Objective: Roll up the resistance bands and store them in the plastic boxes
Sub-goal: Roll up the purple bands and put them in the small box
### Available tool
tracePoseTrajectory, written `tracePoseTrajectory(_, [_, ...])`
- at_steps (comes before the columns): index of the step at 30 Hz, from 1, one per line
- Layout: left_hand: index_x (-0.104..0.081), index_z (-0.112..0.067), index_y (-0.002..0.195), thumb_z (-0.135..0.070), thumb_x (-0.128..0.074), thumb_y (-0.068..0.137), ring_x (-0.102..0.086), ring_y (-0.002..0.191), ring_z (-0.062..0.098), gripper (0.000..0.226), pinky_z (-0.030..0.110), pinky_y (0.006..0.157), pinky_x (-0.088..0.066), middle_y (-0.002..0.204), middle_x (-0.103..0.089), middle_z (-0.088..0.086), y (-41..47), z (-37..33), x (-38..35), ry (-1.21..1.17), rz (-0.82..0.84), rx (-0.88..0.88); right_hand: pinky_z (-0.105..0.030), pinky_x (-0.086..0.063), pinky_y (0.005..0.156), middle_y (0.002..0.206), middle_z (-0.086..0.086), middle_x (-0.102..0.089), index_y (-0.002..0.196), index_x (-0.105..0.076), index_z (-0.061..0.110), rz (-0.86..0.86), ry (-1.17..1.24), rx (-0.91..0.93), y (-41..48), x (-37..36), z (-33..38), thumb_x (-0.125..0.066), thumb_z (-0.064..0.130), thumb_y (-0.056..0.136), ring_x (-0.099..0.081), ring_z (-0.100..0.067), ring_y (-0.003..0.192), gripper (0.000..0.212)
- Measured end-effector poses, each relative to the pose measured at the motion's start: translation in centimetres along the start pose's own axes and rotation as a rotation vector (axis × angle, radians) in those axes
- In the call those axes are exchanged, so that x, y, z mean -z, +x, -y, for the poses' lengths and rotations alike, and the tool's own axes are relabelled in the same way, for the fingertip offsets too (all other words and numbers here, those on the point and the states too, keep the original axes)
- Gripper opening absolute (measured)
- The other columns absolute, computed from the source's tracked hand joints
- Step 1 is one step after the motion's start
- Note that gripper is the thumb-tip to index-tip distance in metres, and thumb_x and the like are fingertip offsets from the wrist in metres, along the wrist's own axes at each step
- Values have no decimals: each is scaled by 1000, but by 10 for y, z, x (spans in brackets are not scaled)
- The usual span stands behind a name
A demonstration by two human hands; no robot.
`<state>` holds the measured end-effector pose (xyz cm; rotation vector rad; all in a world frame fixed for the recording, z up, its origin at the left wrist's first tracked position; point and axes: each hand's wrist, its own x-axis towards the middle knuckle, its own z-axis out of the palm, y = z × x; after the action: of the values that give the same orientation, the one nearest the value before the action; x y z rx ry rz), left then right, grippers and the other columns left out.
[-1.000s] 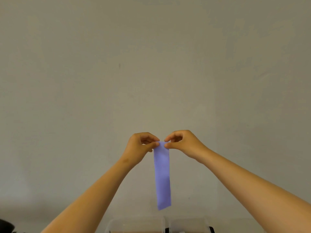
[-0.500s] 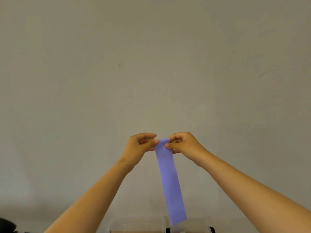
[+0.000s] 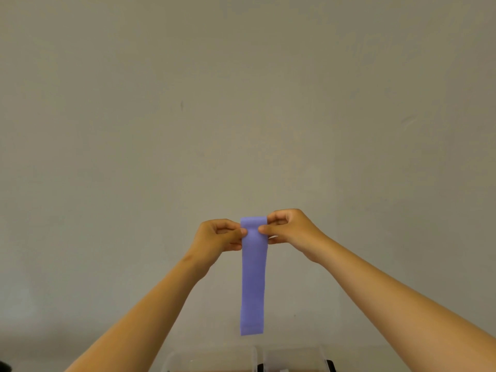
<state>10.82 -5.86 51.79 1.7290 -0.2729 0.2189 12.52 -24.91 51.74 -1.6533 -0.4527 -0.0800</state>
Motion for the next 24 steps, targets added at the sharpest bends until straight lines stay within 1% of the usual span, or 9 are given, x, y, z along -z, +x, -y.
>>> tracePoseTrajectory(4, [-69, -1, 81, -3, -69, 84, -69, 68, 16, 4, 23, 65, -56, 72, -71, 7, -3, -5, 0, -29, 11, -5, -24, -56, 69, 75, -3, -71, 79, -67, 12, 25, -29, -20, -5, 1, 2, -69, 0, 84, -70, -17, 77, 13])
tracePoseTrajectory(7, [-69, -2, 79, -3, -70, 83, -70, 70, 17, 4, 24, 66, -56, 72, -71, 7, -6, -6, 1, -21, 24, -5, -26, -57, 70, 74, -6, -70, 77, -66, 11, 22, -36, -19, -7, 1, 3, -69, 2, 84, -70, -20, 77, 12])
tracePoseTrajectory(9, [-69, -3, 78, -3, -69, 84, -68, 67, 16, 6, 23, 67, -56, 70, -70, 6, -7, -6, 3, -18, 31, -6, -27, -58, 71, 70, -4, -68, 75, -65, 10, 24, -54, -5, -8, 1, 5, -69, 2, 84, -69, -20, 73, 12])
tracePoseTrajectory(12, [-67, -4, 79, -4, -68, 86, -66, 65, 17, 7, 25, 67, -56, 68, -69, 7, -7, -8, 6, 21, 46, -30, -26, -57, 65, 65, -5, -67, 78, -62, 8, 43, -100, 28, -11, 1, 7, -68, 4, 86, -66, -19, 63, 10])
tracePoseTrajectory(14, [-63, -4, 80, -5, -65, 88, -66, 64, 19, 8, 27, 67, -56, 69, -69, 10, -9, -9, 6, 67, 77, -56, -25, -55, 60, 62, -5, -67, 80, -61, 10, 54, -143, 57, -14, 2, 9, -66, 5, 88, -65, -16, 56, 11])
tracePoseTrajectory(17, [-55, -3, 82, -3, -58, 92, -64, 60, 19, 11, 26, 63, -55, 67, -66, 12, -12, -13, 4, 129, 119, -97, -23, -53, 60, 58, -2, -66, 80, -59, 13, 42, -194, 133, -19, 1, 9, -65, 6, 89, -63, -14, 53, 13])
tracePoseTrajectory(20, [-56, -3, 82, -1, -57, 92, -59, 54, 16, 11, 25, 60, -53, 61, -61, 9, -15, -14, 2, 120, 83, -146, -22, -51, 61, 58, 0, -65, 86, -62, 14, -6, -70, 142, -24, -2, 5, -64, 3, 88, -60, -13, 53, 12])
tracePoseTrajectory(22, [-62, -3, 91, -1, -56, 93, -58, 54, 16, 7, 26, 62, -52, 62, -63, 7, -18, -14, 1, 56, 65, -167, -26, -52, 64, 67, -6, -68, 93, -67, 15, -22, 86, 122, -26, -5, 3, -62, 3, 89, -60, -17, 58, 13])
tracePoseTrajectory(24, [-67, -3, 99, 0, -53, 94, -61, 62, 17, 15, 26, 63, -52, 71, -68, 9, -21, -13, -2, -67, 74, -176, -29, -53, 68, 81, -14, -69, 97, -69, 10, 2, 240, 108, -28, -8, 1, -58, 3, 92, -62, -23, 68, 14])
